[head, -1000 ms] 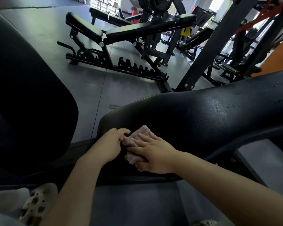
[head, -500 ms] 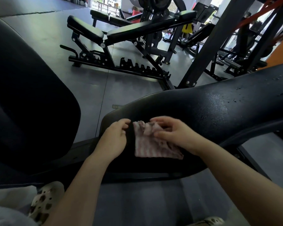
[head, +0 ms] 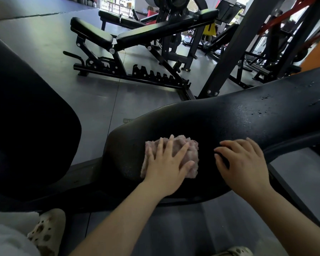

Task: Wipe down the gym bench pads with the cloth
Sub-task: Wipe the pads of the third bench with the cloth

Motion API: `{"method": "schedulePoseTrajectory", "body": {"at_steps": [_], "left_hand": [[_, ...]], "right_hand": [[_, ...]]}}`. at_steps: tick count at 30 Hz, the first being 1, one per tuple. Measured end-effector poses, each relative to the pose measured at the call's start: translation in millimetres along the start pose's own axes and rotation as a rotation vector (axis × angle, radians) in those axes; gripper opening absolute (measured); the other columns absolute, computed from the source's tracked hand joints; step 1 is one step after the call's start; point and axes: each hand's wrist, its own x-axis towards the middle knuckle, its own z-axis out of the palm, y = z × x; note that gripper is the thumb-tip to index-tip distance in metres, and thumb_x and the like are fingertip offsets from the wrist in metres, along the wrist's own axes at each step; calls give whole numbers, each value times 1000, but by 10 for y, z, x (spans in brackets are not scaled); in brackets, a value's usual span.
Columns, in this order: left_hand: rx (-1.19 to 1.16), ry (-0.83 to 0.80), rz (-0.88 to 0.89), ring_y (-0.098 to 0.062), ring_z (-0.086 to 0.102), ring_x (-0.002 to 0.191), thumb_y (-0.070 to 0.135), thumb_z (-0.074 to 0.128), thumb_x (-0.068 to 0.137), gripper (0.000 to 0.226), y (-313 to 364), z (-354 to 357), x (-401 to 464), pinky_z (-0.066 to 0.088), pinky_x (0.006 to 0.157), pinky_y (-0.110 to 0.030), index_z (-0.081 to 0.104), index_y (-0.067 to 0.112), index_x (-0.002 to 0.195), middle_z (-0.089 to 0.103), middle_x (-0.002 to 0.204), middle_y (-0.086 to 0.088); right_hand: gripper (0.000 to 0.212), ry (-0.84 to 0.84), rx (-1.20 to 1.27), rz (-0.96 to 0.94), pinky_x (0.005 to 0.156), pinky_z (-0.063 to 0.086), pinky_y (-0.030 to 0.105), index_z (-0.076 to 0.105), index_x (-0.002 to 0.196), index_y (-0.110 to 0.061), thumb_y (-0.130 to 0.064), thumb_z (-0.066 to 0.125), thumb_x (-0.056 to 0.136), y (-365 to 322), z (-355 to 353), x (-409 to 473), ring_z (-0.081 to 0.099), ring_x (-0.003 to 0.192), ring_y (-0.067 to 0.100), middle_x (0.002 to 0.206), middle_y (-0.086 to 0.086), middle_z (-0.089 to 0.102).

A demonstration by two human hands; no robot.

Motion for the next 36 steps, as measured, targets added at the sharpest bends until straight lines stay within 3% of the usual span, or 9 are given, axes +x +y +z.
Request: {"method": "schedulePoseTrajectory", "body": {"at_steps": [4, 9, 12, 16, 21, 24, 29, 32, 36], "left_hand": [[-23, -54, -143, -27, -12, 144, 57, 16, 95, 59, -313, 50, 230, -6, 112, -59, -9, 42, 146, -12, 158, -1], [-126, -78, -553, -27, -10, 145, 60, 18, 94, 62, -1130, 19, 266, -1, 112, -59, -8, 40, 147, -10, 159, 1], [-153, -78, -667, -29, -11, 145, 59, 17, 95, 61, -1129, 37, 271, -2, 113, -58, -6, 39, 148, -10, 159, -1], [-101, -44, -494, -31, -11, 144, 53, 15, 98, 58, -372, 38, 254, -4, 112, -59, -7, 35, 149, -9, 159, -5], [28, -10, -223, -25, -16, 144, 55, 15, 96, 56, 343, 90, -177, -7, 114, -56, -15, 45, 143, -16, 157, 3], [29, -9, -332, -23, -11, 145, 57, 17, 95, 57, -41, 141, -273, -1, 113, -55, -11, 47, 144, -12, 158, 5], [-186, 32, -784, -28, -5, 145, 58, 17, 95, 59, -698, 119, -382, 3, 113, -58, -1, 40, 148, -2, 159, 1], [-106, 52, -732, -28, -4, 145, 52, 16, 98, 57, -434, 139, -311, 1, 113, -57, -1, 35, 150, -1, 159, -2], [-3, 92, -455, -25, -7, 145, 47, 15, 99, 56, 211, 192, -192, -3, 115, -51, -10, 36, 148, -6, 159, -2]], "right_hand": [[36, 21, 95, 45, 101, 36, 47, 73, 97, -15, -32, 43, 86, 12, 106, -91, 58, 100, 29, 105, 3, 69], [34, 82, 162, 77, 104, 29, 45, 72, 95, -15, -28, 43, 85, 0, 203, -107, 53, 101, 27, 103, 3, 67], [32, 106, 162, 91, 107, 25, 45, 72, 92, -17, -27, 43, 83, -20, 244, -109, 54, 99, 28, 102, 3, 67], [30, 125, 165, 100, 108, 23, 45, 70, 91, -17, -26, 43, 83, -26, 253, -123, 52, 101, 24, 102, 1, 66], [28, 137, 154, 85, 108, 24, 43, 70, 90, -17, -26, 45, 83, -15, 248, -123, 54, 99, 25, 101, 1, 66], [29, 145, 164, 82, 108, 25, 44, 71, 91, -16, -25, 45, 83, -12, 259, -129, 55, 99, 27, 102, 2, 67], [31, 149, 173, 108, 109, 22, 42, 71, 91, -16, -24, 43, 84, -33, 287, -136, 51, 101, 25, 102, 3, 67], [30, 152, 173, 108, 109, 23, 43, 71, 90, -16, -24, 42, 83, -39, 301, -146, 51, 102, 25, 103, 4, 67], [31, 142, 179, 92, 108, 24, 43, 70, 90, -15, -24, 42, 82, -36, 278, -138, 56, 101, 27, 102, 4, 67]]}}
